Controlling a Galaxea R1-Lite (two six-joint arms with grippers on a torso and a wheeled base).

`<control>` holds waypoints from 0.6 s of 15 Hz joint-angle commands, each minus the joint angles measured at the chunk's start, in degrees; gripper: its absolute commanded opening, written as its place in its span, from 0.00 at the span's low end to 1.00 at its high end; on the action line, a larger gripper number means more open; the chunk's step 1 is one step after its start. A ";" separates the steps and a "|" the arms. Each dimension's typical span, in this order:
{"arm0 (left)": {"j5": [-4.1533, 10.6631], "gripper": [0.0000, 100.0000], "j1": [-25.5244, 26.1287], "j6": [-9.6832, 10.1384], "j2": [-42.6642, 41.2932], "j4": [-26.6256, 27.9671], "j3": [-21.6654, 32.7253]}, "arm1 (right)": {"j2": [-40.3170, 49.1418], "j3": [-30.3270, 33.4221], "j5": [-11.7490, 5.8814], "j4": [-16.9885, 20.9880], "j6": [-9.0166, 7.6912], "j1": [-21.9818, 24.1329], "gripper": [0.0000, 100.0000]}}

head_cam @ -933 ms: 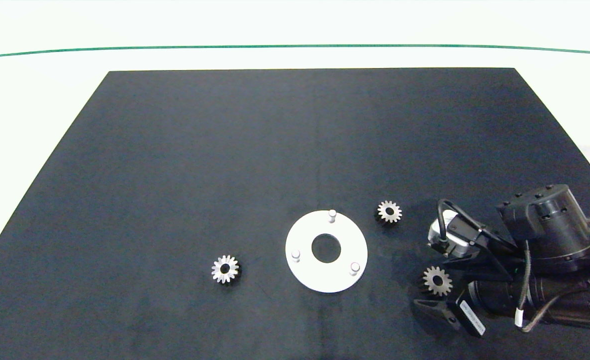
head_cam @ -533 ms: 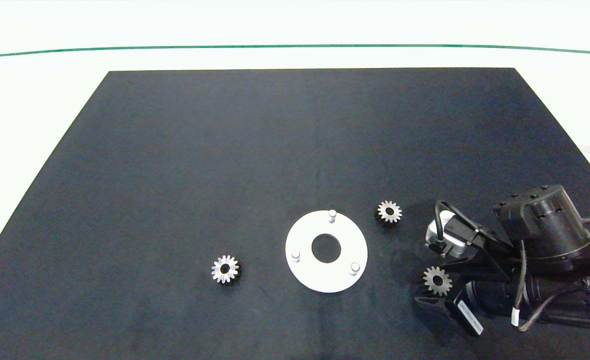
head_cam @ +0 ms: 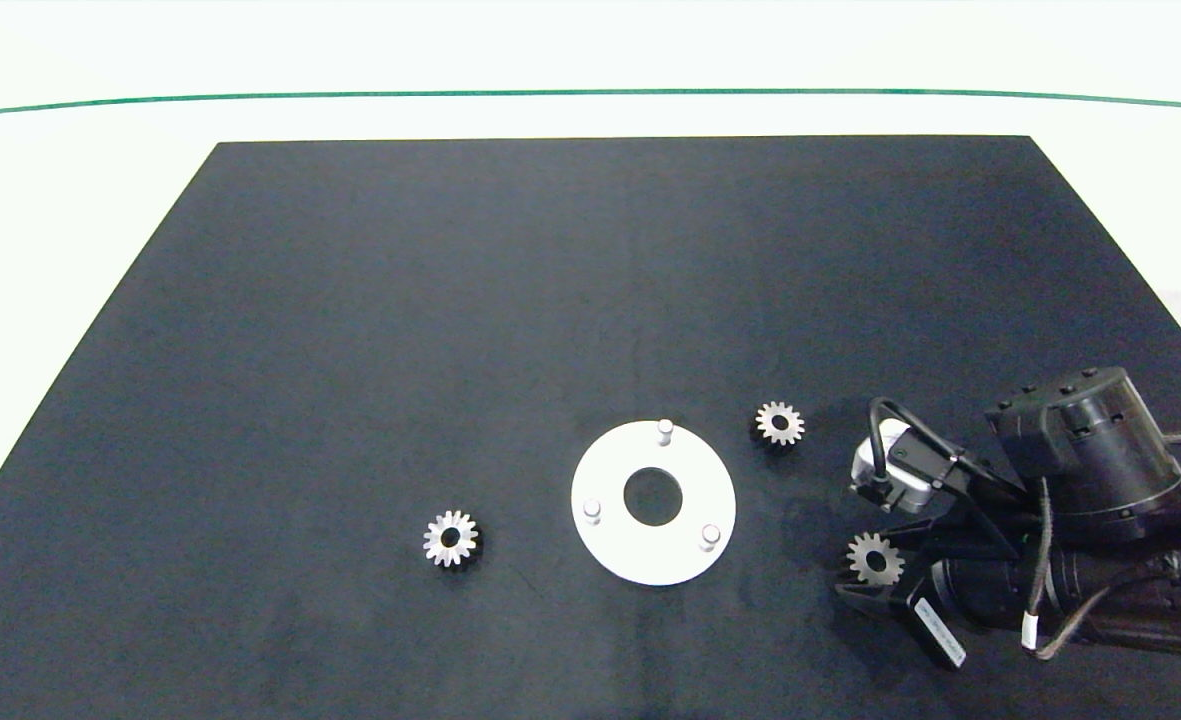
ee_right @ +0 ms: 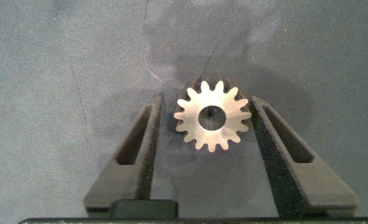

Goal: Install three planetary gears onto the carrier pins

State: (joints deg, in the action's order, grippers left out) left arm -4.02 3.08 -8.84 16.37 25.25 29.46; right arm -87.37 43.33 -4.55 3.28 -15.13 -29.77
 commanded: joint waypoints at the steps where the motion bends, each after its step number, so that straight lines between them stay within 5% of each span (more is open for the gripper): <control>1: -0.02 1.00 -0.01 -0.04 -0.02 0.15 -0.02 | -0.08 0.00 -0.11 -0.64 -0.16 -0.03 0.49; 9: -0.11 1.00 -0.01 -0.04 -0.02 0.15 -0.11 | -0.08 -0.26 -0.20 -0.91 -0.16 -0.03 0.33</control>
State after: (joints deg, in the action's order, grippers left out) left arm -4.11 3.11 -8.84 16.34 25.25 29.35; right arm -87.59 43.46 -4.73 2.47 -15.18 -29.77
